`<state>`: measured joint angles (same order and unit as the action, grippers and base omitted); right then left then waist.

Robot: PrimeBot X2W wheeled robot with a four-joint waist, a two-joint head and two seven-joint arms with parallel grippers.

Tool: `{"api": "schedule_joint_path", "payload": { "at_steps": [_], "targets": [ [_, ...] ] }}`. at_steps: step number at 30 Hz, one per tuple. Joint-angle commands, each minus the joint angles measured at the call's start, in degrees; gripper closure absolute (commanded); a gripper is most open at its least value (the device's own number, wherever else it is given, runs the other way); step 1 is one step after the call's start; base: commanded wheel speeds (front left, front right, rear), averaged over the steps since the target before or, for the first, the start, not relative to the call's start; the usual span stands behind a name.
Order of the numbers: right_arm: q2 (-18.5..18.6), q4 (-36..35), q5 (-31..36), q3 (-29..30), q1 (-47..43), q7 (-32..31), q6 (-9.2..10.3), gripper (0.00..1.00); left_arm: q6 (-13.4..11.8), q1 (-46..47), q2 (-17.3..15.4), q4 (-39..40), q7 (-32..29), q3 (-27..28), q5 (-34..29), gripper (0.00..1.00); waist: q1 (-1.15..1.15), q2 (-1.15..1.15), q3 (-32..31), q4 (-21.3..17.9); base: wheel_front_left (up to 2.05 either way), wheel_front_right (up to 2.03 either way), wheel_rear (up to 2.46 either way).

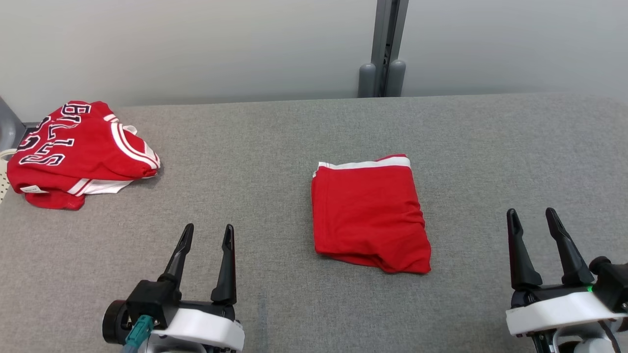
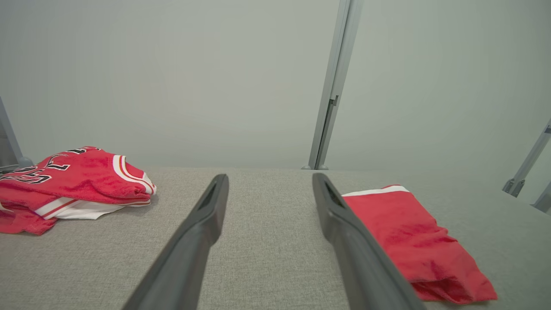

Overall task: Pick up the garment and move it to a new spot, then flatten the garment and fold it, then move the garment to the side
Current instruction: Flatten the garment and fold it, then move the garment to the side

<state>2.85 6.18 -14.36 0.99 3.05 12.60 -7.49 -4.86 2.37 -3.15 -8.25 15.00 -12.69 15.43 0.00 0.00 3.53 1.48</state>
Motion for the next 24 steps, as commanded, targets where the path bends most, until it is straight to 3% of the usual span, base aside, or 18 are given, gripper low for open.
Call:
{"api": "schedule_joint_path", "payload": {
  "at_steps": [1, 24],
  "targets": [
    [0.2, -0.8, -1.0, 0.5, -1.1, -0.1, -0.01, 0.0, 0.1, -0.8, -0.2, -0.3, 0.3, 0.4, -0.7, 0.0, 0.0, 0.0, -0.5, -0.2, 0.0, 0.0, 0.0],
    [0.2, -1.0, -3.0, -0.2, -1.4, -1.3, -0.01, 0.0, 0.2, 0.2, 0.1, -0.8, 0.3, 0.8, -1.4, 0.0, 0.0, 0.0, -0.2, 0.0, 0.0, 0.0, 0.0]
  ]
}}
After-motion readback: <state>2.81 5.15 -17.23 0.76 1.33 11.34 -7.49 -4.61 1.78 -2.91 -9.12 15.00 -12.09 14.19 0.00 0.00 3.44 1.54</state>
